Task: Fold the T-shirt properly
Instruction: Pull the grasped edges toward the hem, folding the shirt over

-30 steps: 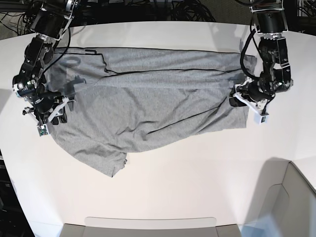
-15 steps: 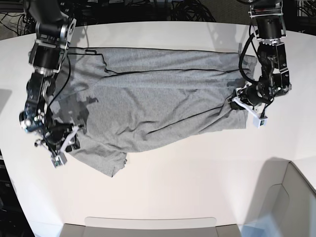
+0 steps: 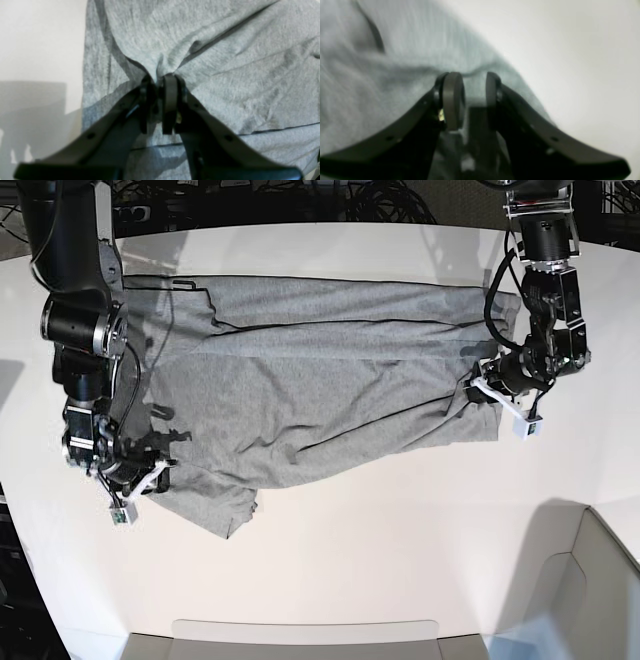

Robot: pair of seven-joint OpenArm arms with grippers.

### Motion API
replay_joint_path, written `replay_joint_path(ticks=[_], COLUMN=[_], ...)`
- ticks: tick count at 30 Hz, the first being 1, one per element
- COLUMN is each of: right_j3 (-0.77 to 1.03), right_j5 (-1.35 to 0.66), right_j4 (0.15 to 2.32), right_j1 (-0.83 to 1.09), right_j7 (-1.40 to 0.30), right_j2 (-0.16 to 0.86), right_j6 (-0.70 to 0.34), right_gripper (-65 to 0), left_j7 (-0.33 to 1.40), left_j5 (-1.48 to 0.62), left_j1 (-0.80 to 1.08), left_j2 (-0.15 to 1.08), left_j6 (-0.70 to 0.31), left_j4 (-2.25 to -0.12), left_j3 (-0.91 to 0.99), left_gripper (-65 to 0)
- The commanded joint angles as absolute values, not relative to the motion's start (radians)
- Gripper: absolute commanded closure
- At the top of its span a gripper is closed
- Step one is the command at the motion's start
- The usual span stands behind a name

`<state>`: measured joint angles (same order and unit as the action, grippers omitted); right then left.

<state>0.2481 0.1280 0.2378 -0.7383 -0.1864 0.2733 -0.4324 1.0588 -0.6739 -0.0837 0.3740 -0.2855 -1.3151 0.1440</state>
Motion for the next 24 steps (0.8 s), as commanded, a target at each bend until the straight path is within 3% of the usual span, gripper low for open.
replay_joint_path(ticks=[1,9,15,20,24], right_j3=[0.248,0.248,0.251,0.251,0.251], right_j5=[0.148,0.148,0.022,-0.137,-0.234], right_j4=[0.249,0.249,0.308,0.605,0.993], right_j1=[-0.748,-0.573,-0.458,-0.328,-0.194], right_j7=[-0.24,-0.366,-0.46,-0.691,-0.817], right_j2=[0.285,0.358,0.441,0.475,0.467], right_j6=[-0.441,-0.464,-0.688,-0.698,-0.698], right_gripper=[-18.2,-17.9,-17.9,-17.9,-17.9], left_j7=[1.066,1.066,1.066,1.066,1.066], left_j5=[-0.671,-0.673,-0.668,-0.667,-0.667], left_j1=[-0.094,-0.091,-0.091,-0.093,-0.094], left_j2=[0.386,0.386,0.386,0.386,0.386], left_j6=[-0.285,-0.283,-0.283,-0.283,-0.283], left_j4=[-1.325,-1.325,-1.325,-1.325,-1.325], left_j3=[0.147,0.148,0.148,0.148,0.148], left_gripper=[-8.0,-8.1,-8.1,-8.1,-8.1])
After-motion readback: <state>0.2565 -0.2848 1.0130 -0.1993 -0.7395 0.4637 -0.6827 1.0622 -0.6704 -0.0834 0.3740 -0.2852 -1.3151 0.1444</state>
